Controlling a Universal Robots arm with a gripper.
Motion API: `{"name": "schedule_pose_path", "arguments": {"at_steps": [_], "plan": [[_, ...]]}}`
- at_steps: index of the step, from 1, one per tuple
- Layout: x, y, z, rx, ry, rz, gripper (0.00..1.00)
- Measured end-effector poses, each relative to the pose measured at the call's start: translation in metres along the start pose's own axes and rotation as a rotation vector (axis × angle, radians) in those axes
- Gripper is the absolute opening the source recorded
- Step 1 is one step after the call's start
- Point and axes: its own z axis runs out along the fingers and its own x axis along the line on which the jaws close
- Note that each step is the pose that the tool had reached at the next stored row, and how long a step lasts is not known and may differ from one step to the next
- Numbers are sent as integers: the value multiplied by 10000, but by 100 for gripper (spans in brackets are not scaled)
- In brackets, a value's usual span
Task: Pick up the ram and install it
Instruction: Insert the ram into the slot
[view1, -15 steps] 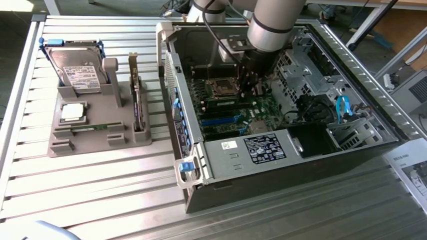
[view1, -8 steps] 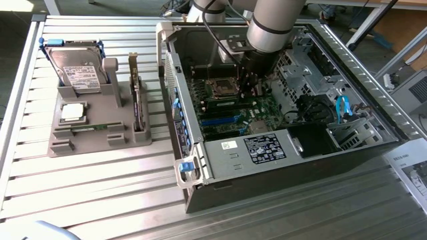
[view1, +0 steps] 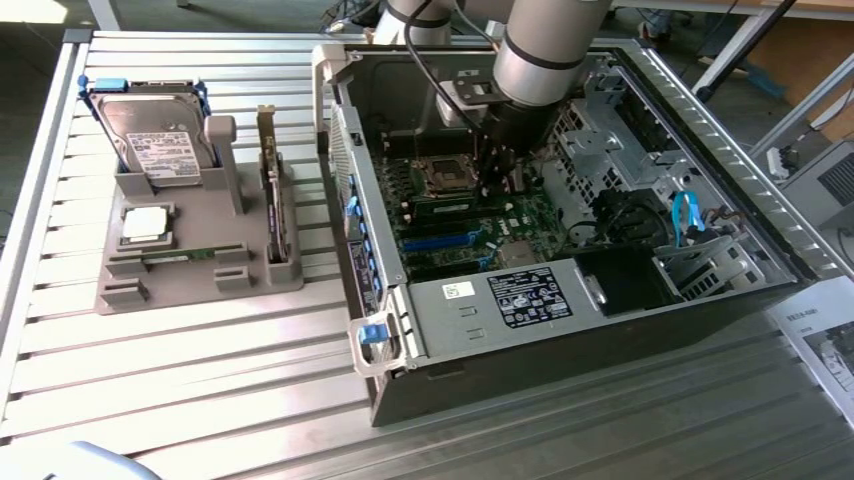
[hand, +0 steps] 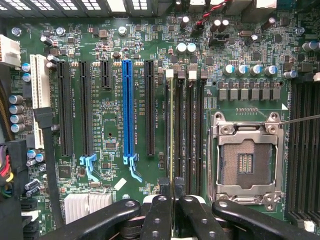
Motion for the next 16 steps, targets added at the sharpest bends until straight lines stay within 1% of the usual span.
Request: {"name": "schedule_pose_path", "arguments": {"at_steps": [16], "plan": [[0,2,27,0,1,0,12]]}}
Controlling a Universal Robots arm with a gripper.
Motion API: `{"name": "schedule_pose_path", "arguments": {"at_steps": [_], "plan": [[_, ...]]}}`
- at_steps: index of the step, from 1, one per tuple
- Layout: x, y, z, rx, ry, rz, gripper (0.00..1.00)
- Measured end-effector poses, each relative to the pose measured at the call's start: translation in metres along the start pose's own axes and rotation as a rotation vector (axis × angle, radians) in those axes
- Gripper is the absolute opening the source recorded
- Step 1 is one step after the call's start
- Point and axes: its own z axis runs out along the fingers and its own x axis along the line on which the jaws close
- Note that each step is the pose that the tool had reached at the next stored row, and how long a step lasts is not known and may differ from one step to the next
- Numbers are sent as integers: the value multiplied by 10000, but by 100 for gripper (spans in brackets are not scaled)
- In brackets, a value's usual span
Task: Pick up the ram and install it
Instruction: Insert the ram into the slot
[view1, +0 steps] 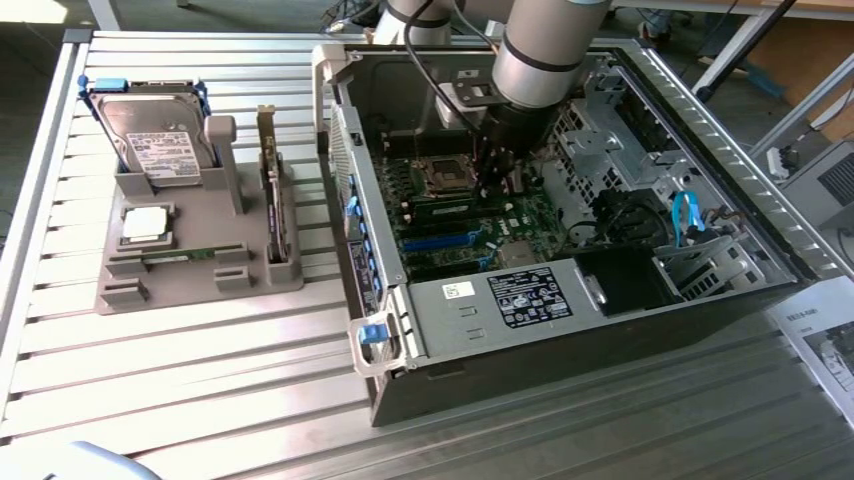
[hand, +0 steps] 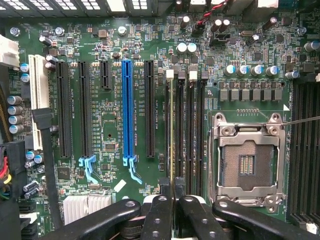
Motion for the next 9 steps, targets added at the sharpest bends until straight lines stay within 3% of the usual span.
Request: {"name": "schedule_pose_path", "arguments": {"at_steps": [6,9], "plan": [[0,-2,0,-4,0,-1,12],[0,-12,0,-47,3,1,12]]}}
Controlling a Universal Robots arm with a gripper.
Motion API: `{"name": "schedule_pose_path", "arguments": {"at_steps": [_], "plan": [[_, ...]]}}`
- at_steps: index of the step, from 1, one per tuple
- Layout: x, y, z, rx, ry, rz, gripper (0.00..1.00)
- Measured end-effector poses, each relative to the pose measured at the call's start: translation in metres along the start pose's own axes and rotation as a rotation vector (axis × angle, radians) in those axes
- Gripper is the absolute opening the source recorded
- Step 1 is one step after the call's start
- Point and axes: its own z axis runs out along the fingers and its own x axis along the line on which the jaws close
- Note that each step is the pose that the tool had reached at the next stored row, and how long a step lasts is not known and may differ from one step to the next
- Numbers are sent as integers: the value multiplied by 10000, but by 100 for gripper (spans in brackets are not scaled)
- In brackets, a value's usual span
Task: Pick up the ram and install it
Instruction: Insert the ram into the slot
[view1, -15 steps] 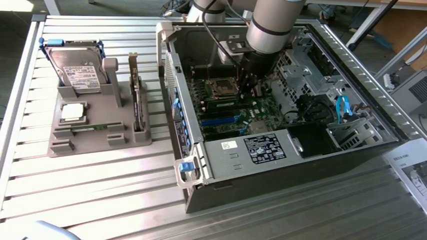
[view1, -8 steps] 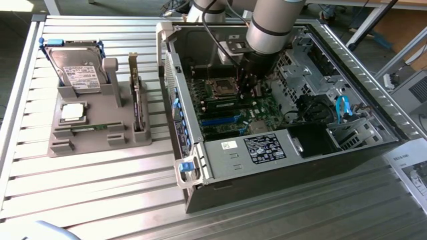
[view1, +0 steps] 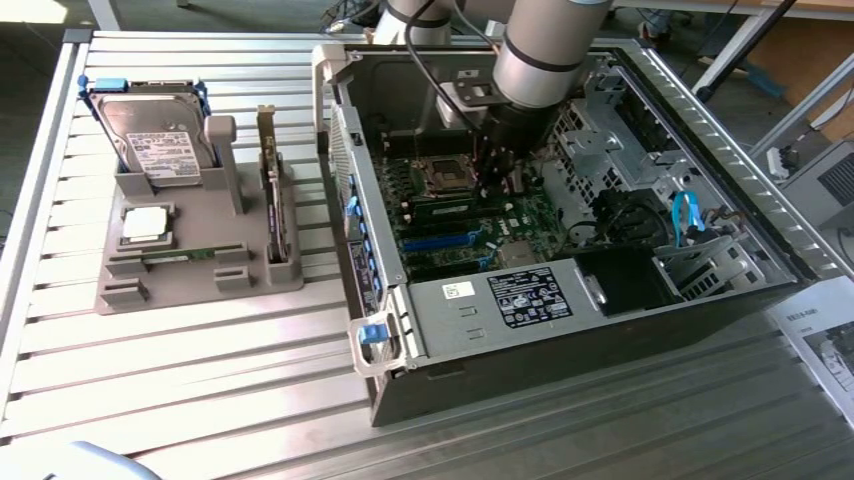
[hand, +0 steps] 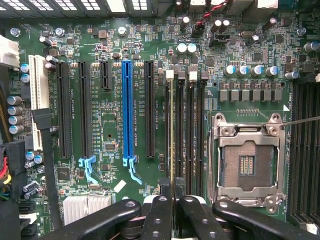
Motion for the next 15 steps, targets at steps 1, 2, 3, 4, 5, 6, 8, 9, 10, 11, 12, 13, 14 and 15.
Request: {"name": "schedule_pose_path", "arguments": {"at_steps": [1,2,3,4,5,6,8,9,10,11,12,13,14,15], "plan": [[0,-3,0,-14,2,0,12],[0,-6,0,-30,4,0,12],[0,-10,0,-48,7,-1,12],[0,-13,0,-67,10,0,12],[0,-16,0,-82,12,0,12],[0,-16,0,-84,12,0,12],[0,-21,0,-96,13,1,12],[0,-25,0,-107,13,1,12],[0,-27,0,-114,13,1,12],[0,-28,0,-117,13,2,12],[0,-29,0,-120,13,2,12],[0,-31,0,-123,13,1,12],[0,-33,0,-132,14,0,12],[0,-37,0,-145,14,1,12]]}}
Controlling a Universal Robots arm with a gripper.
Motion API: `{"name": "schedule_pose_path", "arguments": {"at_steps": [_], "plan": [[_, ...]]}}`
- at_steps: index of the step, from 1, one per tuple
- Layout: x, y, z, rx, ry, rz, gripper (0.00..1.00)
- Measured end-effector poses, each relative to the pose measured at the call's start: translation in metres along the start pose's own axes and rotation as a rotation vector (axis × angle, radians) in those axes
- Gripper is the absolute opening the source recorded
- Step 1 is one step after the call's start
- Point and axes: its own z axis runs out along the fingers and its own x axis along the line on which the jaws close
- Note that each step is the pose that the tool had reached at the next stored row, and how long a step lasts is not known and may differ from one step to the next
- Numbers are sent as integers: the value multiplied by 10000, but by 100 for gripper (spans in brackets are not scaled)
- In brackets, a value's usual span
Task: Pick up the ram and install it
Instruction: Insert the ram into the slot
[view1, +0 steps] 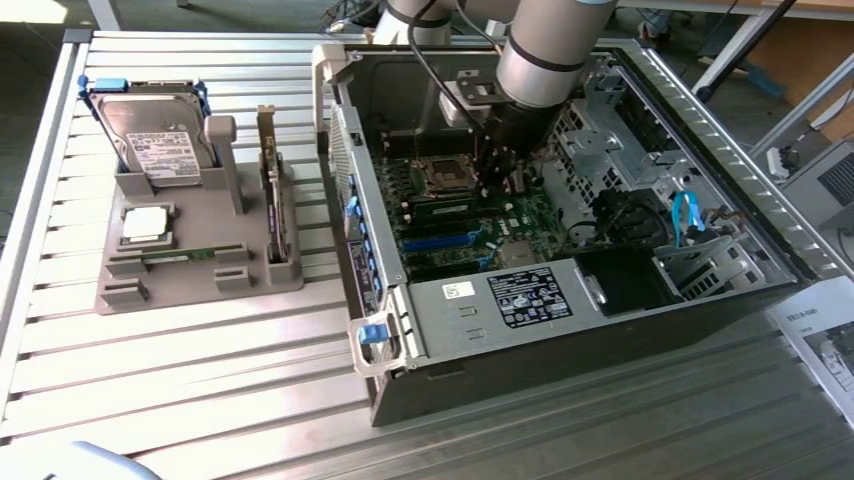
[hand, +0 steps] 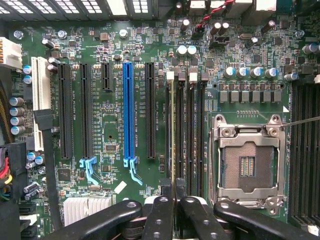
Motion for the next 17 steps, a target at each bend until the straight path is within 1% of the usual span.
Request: {"name": "schedule_pose_path", "arguments": {"at_steps": [1,3,9,12,17], "plan": [[0,-4,0,-16,-1,1,12],[0,-7,0,-22,0,2,12],[0,-45,0,-137,1,2,12],[-2,-61,3,-179,-7,-2,12],[-1,-59,0,-182,0,2,12]]}}
